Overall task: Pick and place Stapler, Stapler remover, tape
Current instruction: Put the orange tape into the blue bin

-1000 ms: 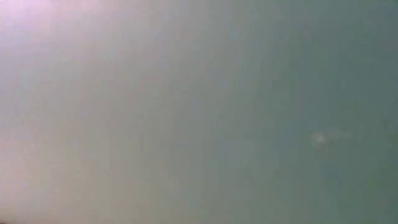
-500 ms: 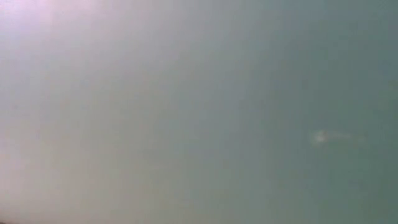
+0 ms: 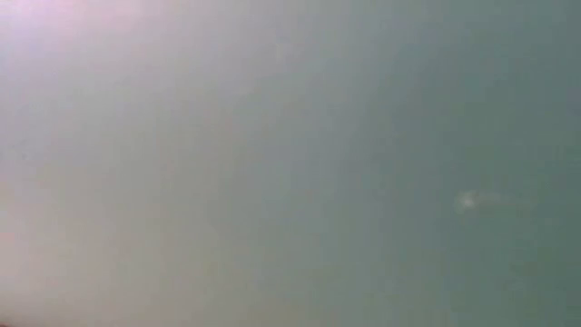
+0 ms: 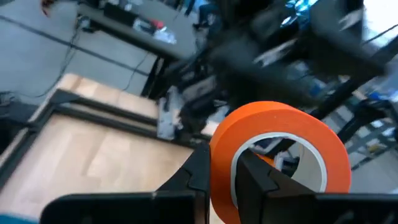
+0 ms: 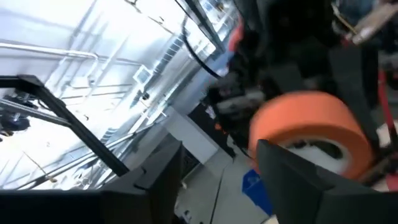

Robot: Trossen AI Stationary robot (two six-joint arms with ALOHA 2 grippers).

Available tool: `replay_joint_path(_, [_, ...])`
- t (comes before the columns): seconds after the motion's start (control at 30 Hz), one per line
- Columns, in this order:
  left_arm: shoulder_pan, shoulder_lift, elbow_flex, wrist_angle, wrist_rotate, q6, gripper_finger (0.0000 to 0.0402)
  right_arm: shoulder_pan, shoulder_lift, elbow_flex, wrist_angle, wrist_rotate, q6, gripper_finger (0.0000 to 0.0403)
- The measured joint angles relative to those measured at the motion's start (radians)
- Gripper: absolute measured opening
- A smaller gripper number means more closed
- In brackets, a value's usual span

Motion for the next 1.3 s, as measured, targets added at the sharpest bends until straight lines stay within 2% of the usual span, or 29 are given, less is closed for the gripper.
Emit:
replay_joint_path(0.2, [-0.010, -0.015, 0.000, 0.060, -0.018, -0.039, 0.0037, 0.043, 0.000, -0.001, -0.032, 0.028, -0.013, 0.0221])
replay_joint_path(0.37, [-0.023, -0.030, 0.000, 0.048, -0.078, -0.030, 0.0037, 0.061, 0.001, -0.001, -0.031, 0.080, -0.044, 0.0216])
replay_joint_path(0.7, [-0.073, -0.035, 0.003, -0.031, -0.206, 0.034, 0.0037, 0.075, 0.000, -0.003, -0.046, 0.106, -0.090, 0.0211])
replay_joint_path(0.97, [-0.052, -0.044, 0.001, -0.033, -0.207, 0.030, 0.0037, 0.075, 0.001, -0.003, -0.065, 0.131, -0.109, 0.0210])
replay_joint_path(1.3, [-0.027, -0.097, -0.002, -0.135, -0.206, 0.077, 0.0037, 0.075, 0.002, 0.000, -0.069, 0.136, -0.124, 0.0210])
